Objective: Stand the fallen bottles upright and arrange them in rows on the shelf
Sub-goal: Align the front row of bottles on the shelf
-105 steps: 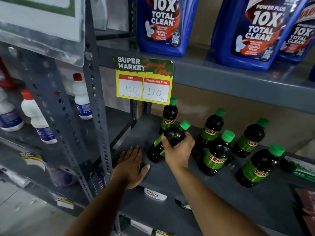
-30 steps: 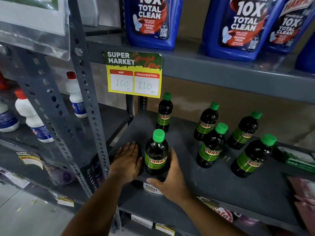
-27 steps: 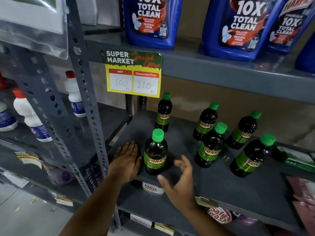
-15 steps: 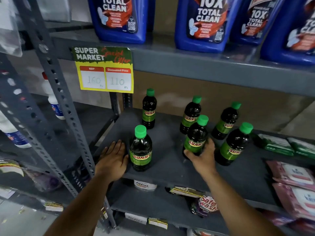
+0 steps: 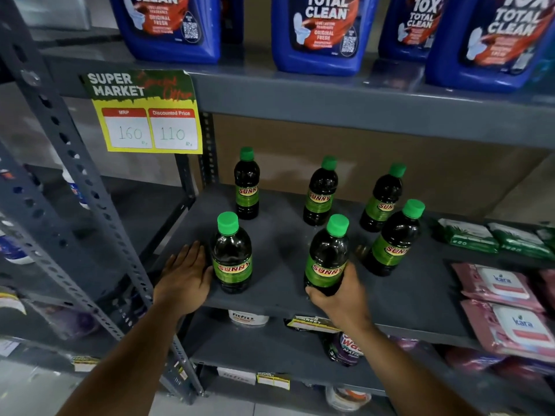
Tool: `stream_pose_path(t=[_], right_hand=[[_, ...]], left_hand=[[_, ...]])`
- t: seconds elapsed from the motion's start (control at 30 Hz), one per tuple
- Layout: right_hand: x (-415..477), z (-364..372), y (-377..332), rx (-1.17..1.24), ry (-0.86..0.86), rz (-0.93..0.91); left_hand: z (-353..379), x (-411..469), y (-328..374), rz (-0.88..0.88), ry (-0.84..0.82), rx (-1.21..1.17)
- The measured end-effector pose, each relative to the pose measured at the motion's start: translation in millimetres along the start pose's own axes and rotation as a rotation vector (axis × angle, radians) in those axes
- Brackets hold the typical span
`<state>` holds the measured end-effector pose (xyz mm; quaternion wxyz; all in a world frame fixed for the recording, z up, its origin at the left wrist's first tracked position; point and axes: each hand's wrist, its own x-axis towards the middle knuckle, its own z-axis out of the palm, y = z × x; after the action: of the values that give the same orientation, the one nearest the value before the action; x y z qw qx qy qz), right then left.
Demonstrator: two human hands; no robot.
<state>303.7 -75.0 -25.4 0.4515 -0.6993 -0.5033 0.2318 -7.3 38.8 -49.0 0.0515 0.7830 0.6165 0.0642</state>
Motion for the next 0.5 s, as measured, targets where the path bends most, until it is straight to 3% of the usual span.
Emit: stream_pose_path(t=[0.23,0.37,0.5], right_hand=[[-7,0,5,0.025,-0.018,-0.008],[-15,-9,5,0.179,-0.057,-0.079],[-18,-29,22,0.174,0.436,-0.078]], left_hand=[[1,0,0,-0.007,-0.011,0.013],[-1,0,2,-0.012,-0.013,0.006],[-2,-1,1,-0.015,0.009,0.005]])
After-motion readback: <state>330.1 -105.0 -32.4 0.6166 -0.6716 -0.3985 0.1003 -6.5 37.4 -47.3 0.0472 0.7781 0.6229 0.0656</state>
